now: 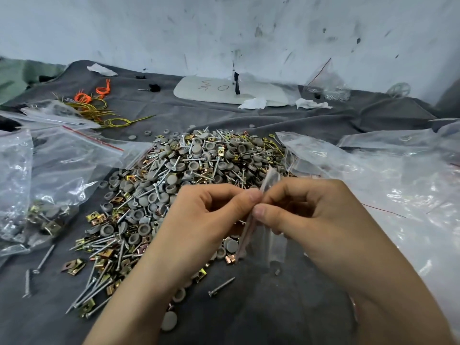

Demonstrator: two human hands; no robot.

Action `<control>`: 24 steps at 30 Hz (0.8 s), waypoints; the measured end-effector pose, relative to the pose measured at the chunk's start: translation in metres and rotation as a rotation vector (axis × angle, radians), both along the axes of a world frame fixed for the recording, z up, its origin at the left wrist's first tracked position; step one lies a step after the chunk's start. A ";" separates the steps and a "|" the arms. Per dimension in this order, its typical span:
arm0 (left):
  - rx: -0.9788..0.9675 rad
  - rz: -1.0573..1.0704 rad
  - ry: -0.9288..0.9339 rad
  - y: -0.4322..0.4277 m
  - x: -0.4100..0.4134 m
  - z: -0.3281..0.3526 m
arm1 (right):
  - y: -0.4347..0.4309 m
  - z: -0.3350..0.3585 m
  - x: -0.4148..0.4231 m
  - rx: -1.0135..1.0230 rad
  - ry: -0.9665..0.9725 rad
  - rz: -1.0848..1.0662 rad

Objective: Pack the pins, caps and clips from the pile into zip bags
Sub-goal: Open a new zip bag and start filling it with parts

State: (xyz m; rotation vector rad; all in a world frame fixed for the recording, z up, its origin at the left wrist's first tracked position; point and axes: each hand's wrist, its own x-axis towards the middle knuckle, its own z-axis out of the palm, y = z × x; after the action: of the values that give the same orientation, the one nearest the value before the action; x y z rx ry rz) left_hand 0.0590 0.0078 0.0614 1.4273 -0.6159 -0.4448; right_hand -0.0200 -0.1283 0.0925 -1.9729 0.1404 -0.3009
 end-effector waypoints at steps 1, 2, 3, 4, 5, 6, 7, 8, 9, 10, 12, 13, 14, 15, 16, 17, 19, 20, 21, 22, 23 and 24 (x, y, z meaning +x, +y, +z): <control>0.002 0.005 -0.014 0.002 0.001 0.001 | 0.000 0.000 0.001 -0.008 0.003 -0.012; -0.005 0.004 -0.019 0.003 0.001 0.002 | 0.000 0.000 0.002 -0.007 0.004 -0.024; -0.016 0.003 -0.021 0.003 0.001 0.003 | 0.000 0.000 0.003 0.000 0.003 -0.036; -0.030 0.010 -0.024 0.003 0.001 0.003 | 0.000 -0.001 0.003 0.006 0.001 -0.055; -0.037 0.022 -0.033 0.003 0.001 0.003 | 0.000 -0.002 0.004 0.008 -0.003 -0.080; -0.032 0.030 -0.046 0.002 0.000 0.004 | 0.000 -0.002 0.005 0.011 -0.009 -0.107; -0.020 0.031 -0.056 0.001 -0.001 0.004 | 0.000 -0.004 0.006 0.016 -0.015 -0.128; -0.008 0.027 -0.058 0.001 -0.002 0.004 | 0.000 -0.005 0.007 0.020 -0.019 -0.139; 0.002 0.019 -0.056 0.001 -0.002 0.005 | -0.001 -0.006 0.008 0.022 -0.018 -0.142; 0.013 0.011 -0.055 0.001 -0.003 0.005 | -0.002 -0.006 0.009 0.027 -0.015 -0.141; 0.051 0.004 -0.065 0.003 -0.003 0.005 | -0.003 -0.007 0.008 0.050 -0.007 -0.136; 0.072 0.002 -0.072 0.003 -0.003 0.004 | -0.004 -0.007 0.008 0.066 0.000 -0.131; 0.086 -0.001 -0.080 0.003 -0.003 0.003 | -0.004 -0.006 0.008 0.081 0.008 -0.127; 0.094 -0.004 -0.088 0.002 -0.002 0.003 | -0.005 -0.007 0.007 0.092 0.013 -0.122; 0.097 -0.006 -0.089 0.001 -0.002 0.001 | -0.006 -0.007 0.007 0.101 0.013 -0.119; 0.093 -0.011 -0.078 0.000 -0.003 0.001 | -0.007 -0.007 0.008 0.111 0.007 -0.116; 0.067 -0.013 -0.034 -0.001 -0.004 0.001 | -0.008 -0.008 0.009 0.134 -0.008 -0.107; 0.052 -0.005 -0.005 -0.001 -0.005 0.002 | -0.009 -0.008 0.009 0.150 -0.012 -0.098; 0.035 0.005 0.030 -0.002 -0.005 0.003 | -0.009 -0.008 0.009 0.170 -0.013 -0.082; 0.017 0.014 0.065 -0.002 -0.006 0.003 | -0.010 -0.008 0.009 0.191 -0.014 -0.061; 0.001 0.019 0.095 -0.003 -0.006 0.004 | -0.010 -0.008 0.009 0.210 -0.016 -0.037; -0.009 0.022 0.111 -0.003 -0.006 0.004 | -0.010 -0.007 0.008 0.222 -0.019 -0.015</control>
State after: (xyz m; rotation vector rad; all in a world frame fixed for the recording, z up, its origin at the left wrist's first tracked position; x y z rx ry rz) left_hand 0.0533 0.0050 0.0659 1.3904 -0.5117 -0.4994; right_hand -0.0119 -0.1378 0.0853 -1.7499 0.1694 -0.3010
